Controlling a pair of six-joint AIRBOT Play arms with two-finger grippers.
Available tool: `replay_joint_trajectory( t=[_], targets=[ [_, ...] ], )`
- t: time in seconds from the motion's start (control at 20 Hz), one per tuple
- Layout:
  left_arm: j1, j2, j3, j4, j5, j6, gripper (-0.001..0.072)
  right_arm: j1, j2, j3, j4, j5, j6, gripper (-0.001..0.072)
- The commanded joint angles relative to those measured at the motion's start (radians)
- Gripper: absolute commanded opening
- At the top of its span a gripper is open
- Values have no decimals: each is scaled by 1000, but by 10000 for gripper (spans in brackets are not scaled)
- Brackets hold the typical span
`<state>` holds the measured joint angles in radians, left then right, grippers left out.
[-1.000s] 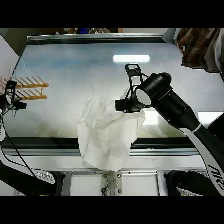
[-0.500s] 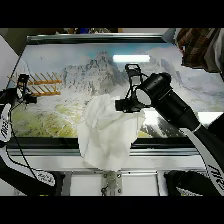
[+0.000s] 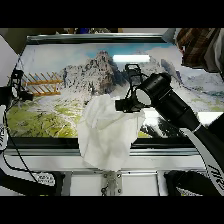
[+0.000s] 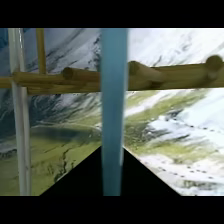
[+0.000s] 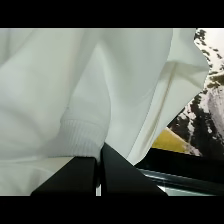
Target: Fold the clothes and pants, and hang the long-sleeved shirts on hangers.
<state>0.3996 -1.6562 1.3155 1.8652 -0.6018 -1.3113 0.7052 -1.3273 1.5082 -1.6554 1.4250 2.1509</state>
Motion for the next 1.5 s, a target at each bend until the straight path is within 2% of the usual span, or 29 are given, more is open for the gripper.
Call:
replay_joint_trajectory(
  t=[0.0, 0.45, 0.75, 0.9, 0.95, 1.0, 1.1, 1.2, 1.25, 1.35, 1.45],
  targets=[
    [-1, 64, -35, 0, 22, -21, 13, 1, -1, 0, 0, 0, 0, 34],
    [-47, 211, -87, -7, 6, -25, 14, 1, -1, 0, 0, 0, 0, 34],
    [-150, 291, -87, -10, -92, -24, 16, 1, -2, 0, 0, 0, 0, 34],
    [-212, 347, -87, -24, -172, 8, 15, 1, -2, 0, 0, 0, 0, 34],
    [-223, 371, -84, -87, -209, 60, 15, 1, -2, 0, 0, 0, 0, 34],
    [-226, 391, -77, -190, -260, 159, 14, 1, -2, 0, 0, 0, 0, 35],
    [-214, 418, -36, -467, -429, 430, 14, 1, -2, 0, 0, 0, 0, 34],
    [-179, 420, 37, -725, -704, 712, 14, 1, -2, 0, 0, 0, 0, 34],
    [-157, 413, 78, -830, -846, 794, 14, 1, -2, 0, 0, 0, 0, 34],
    [-117, 388, 142, -958, -1050, 818, 15, 1, -2, 0, 0, 0, 0, 34],
    [-92, 360, 179, -969, -1158, 818, 16, 2, -2, 0, 0, 0, 0, 34]
  ],
)
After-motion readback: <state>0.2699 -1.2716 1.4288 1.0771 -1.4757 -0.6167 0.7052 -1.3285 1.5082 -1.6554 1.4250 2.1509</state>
